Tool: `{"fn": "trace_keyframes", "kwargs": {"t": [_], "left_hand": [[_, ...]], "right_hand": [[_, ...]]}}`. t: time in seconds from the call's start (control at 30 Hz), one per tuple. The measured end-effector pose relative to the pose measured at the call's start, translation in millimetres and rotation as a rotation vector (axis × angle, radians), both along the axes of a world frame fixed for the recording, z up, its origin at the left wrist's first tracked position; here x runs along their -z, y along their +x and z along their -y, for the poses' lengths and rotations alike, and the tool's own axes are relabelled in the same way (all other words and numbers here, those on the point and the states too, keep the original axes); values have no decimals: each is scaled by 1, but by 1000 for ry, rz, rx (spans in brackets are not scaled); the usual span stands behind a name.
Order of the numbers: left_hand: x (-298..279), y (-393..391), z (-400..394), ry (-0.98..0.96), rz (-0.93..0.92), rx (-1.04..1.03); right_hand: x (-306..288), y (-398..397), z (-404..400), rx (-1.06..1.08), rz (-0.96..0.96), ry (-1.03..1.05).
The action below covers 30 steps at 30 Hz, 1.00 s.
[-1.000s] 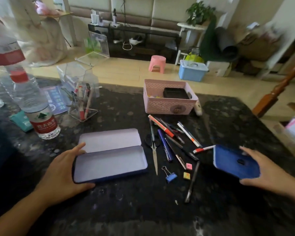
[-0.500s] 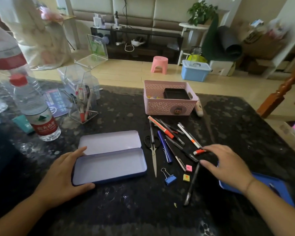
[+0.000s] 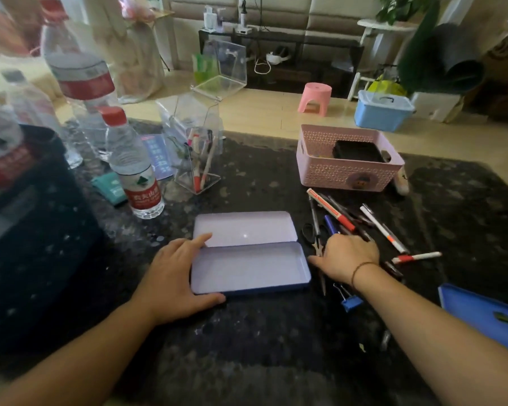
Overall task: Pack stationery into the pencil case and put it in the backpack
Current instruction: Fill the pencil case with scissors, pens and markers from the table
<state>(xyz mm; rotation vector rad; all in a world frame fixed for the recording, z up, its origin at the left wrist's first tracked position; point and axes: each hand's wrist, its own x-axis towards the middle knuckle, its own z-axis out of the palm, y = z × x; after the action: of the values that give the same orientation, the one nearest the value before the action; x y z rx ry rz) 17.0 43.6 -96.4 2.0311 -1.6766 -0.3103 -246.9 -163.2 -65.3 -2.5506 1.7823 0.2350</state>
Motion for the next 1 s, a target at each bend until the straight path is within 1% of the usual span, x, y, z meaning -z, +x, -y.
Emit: {"fn": "trace_keyframes", "kwargs": {"t": [0.13,0.27,0.3,0.4,0.43,0.47,0.5,0.6,0.63,0.7,0.77,0.83,0.9,1.0], "left_hand": [[-3,-2,0,-5,-34,1],[-2,-3,-1,-3,-29,12],[-2,-2,-1,0,-31,12],[-3,-1,0,7,-54,8],[-3,-1,-1,6,-54,13],[-3,-1,0,3,-49,18],[-2,-1,-1,-1,-42,23],[0,-1,0,-3,-27,25],[0,0,0,-5,-29,28],[0,0,1,-19,-41,35],[1,1,2,-37,-57,42],[4,2,2,-74,-46,51],[8,2,3,-112,1,65],[12,4,4,-164,56,97]], "right_hand": [[-5,8,-8,114,111,185],[-16,-5,-15,153,184,202],[-19,-12,-15,155,243,224],[-29,-33,-21,210,612,345],[-33,-38,-27,196,679,352],[-36,-40,-34,147,696,316],[-39,-39,-43,57,662,234],[-48,-12,-66,-268,448,-111],[-49,1,-72,-402,406,-176],[-44,25,-76,-662,326,-242],[-36,39,-74,-923,221,-240],[-29,44,-64,-1066,130,-112],[-26,46,-57,-1083,118,-14],[-20,50,-56,-1023,250,4]]}}
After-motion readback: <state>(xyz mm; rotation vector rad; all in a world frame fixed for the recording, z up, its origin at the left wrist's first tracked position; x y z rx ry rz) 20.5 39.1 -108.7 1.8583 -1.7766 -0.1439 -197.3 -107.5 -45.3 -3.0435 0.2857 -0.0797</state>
